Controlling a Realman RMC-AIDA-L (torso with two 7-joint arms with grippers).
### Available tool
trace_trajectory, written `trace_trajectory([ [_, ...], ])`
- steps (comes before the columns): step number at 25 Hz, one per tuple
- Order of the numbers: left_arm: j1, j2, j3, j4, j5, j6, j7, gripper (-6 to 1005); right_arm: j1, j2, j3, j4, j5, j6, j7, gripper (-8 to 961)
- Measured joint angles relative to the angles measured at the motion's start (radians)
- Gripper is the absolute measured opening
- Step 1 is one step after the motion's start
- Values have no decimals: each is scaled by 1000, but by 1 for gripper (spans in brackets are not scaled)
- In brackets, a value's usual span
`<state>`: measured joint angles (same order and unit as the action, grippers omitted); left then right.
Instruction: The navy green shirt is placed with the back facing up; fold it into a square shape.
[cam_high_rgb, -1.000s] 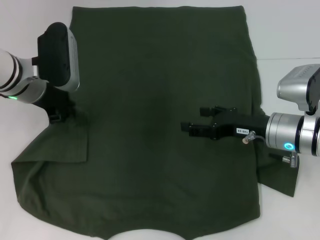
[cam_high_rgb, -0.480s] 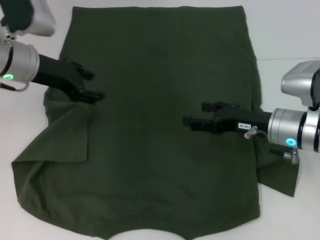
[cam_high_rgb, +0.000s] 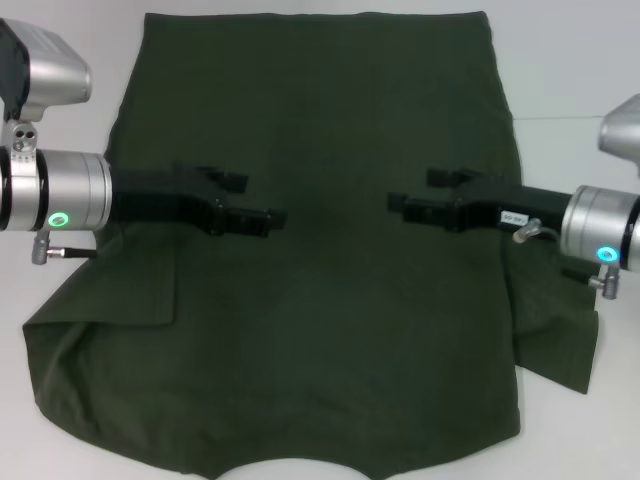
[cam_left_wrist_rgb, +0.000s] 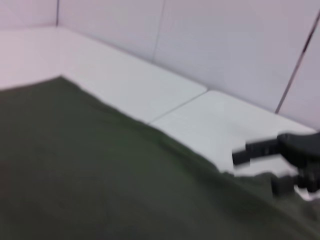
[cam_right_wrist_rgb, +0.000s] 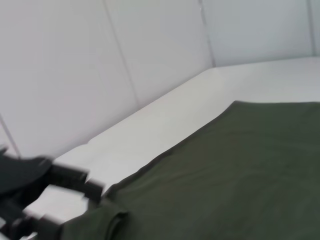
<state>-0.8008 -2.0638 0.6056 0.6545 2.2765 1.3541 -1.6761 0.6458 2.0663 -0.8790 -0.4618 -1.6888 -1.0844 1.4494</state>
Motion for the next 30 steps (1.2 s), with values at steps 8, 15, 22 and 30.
trace_trajectory([
  [8, 37, -11, 26, 70, -59, 52, -111, 908, -7, -24, 39, -6, -2, 7, -10, 881],
  [15, 85, -27, 24, 16, -170, 78, -27, 908, 0, -25, 37, -11, -3, 14, 5, 880],
  [22, 180, -55, 30, -115, -397, 157, 292, 909, -18, -71, 31, -73, -21, -123, 120, 879],
  [30, 215, -47, 37, -141, -391, 161, 378, 909, -55, -144, 76, -305, -237, -257, 635, 879],
])
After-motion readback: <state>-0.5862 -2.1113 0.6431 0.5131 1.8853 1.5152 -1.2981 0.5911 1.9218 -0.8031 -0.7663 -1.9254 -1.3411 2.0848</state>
